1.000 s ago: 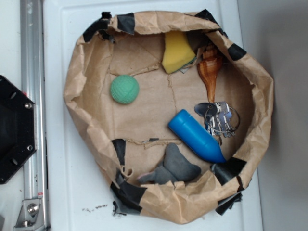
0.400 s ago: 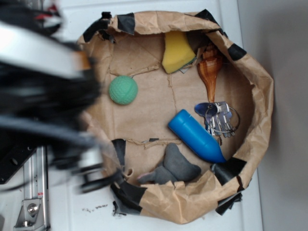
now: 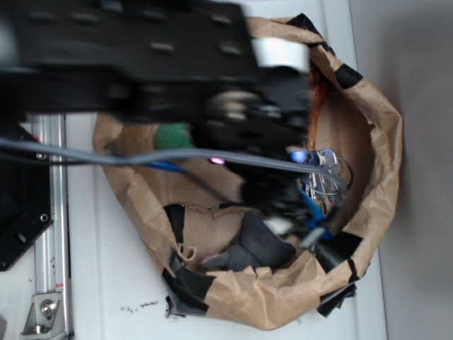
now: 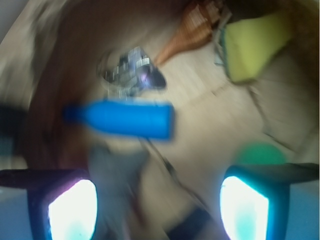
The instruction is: Grab the gray animal.
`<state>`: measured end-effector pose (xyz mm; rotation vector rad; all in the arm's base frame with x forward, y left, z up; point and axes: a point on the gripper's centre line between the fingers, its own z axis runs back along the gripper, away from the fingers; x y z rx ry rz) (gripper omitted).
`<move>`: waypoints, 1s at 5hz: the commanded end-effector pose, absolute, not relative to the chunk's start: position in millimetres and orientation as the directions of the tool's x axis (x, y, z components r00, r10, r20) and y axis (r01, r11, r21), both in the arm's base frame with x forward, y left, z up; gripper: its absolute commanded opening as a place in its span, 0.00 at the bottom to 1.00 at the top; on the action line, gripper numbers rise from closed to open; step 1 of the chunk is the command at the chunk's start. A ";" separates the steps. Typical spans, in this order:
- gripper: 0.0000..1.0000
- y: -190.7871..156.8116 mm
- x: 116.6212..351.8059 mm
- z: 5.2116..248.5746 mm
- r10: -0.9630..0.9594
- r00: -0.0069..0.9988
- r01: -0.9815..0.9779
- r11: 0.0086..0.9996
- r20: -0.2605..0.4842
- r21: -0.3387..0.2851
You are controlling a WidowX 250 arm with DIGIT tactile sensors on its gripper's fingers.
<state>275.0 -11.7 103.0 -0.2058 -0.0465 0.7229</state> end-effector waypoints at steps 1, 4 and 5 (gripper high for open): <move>1.00 -67.3 287.1 67.0 0.555 0.821 -0.570 0.777 -0.137 -0.267; 0.00 -79.6 271.1 10.5 0.486 0.865 -0.500 0.855 -0.126 -0.133; 0.00 -70.5 270.1 44.6 0.441 0.896 -0.444 0.880 -0.055 -0.170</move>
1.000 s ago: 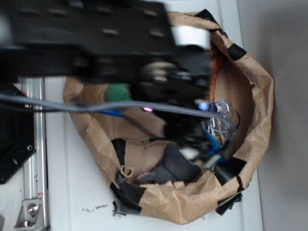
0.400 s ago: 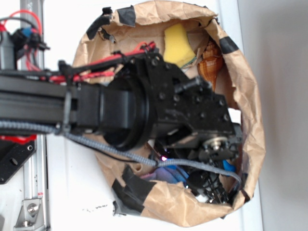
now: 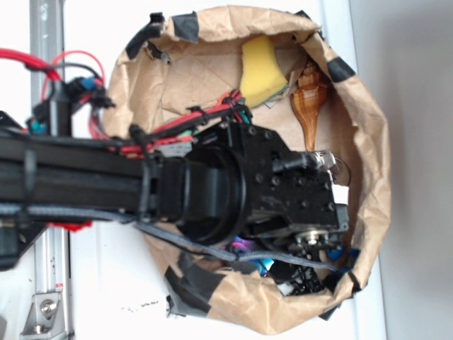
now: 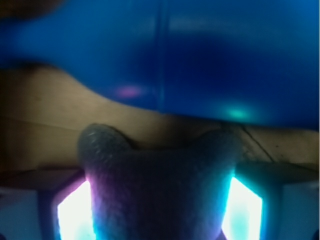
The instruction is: Grab the gray animal.
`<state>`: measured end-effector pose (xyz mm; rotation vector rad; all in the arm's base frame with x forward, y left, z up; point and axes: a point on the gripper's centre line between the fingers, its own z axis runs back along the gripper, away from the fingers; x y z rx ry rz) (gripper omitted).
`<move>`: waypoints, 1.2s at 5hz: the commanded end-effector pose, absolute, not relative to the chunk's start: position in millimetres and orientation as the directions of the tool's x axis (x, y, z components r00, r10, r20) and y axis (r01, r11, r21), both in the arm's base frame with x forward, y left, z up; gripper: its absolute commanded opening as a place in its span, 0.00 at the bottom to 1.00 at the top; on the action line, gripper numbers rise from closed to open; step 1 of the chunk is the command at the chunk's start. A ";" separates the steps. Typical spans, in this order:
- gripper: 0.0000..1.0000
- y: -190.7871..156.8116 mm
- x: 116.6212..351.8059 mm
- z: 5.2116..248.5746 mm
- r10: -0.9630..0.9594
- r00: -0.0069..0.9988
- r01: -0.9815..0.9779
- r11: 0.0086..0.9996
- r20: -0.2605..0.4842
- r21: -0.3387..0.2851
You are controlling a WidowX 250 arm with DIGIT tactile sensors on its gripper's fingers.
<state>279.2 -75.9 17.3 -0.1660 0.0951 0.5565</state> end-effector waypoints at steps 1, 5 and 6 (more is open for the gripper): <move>0.00 -45.9 264.0 92.7 0.321 0.929 -0.300 0.944 0.186 -0.135; 0.00 -32.2 289.0 186.0 -0.048 0.949 0.066 0.997 0.310 -0.049; 0.00 -27.5 285.9 178.6 -0.039 0.958 0.038 0.999 0.283 0.010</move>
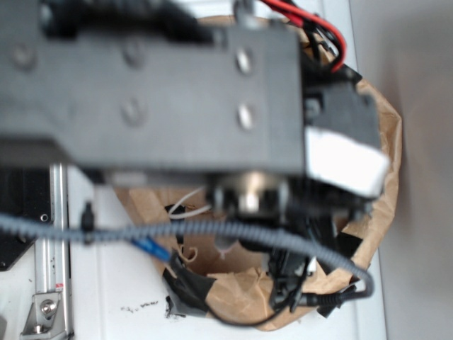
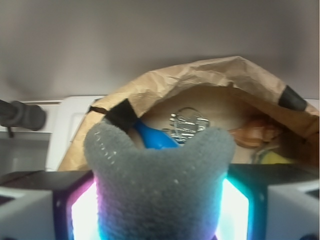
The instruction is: Grab the gray animal.
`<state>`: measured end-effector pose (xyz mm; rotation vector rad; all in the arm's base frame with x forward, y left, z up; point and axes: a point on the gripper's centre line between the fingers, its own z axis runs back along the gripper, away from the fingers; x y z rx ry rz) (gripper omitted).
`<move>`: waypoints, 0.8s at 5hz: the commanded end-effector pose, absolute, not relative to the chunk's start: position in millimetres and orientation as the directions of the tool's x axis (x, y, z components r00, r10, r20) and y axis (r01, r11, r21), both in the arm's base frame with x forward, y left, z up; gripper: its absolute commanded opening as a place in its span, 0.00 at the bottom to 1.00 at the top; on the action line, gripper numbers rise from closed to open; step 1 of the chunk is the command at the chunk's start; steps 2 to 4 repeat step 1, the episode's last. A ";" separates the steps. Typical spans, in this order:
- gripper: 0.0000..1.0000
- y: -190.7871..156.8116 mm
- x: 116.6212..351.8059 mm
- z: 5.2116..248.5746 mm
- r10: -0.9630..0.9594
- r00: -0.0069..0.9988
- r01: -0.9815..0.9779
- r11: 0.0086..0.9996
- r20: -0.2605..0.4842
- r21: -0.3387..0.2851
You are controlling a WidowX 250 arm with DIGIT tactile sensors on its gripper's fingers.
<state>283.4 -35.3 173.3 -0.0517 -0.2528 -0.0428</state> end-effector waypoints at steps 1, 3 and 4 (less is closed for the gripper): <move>0.00 -22.5 279.9 179.6 -0.061 0.955 0.057 0.998 0.289 0.020; 0.00 -22.5 279.9 179.6 -0.061 0.955 0.057 0.998 0.289 0.020; 0.00 -22.5 279.9 179.6 -0.061 0.955 0.057 0.998 0.289 0.020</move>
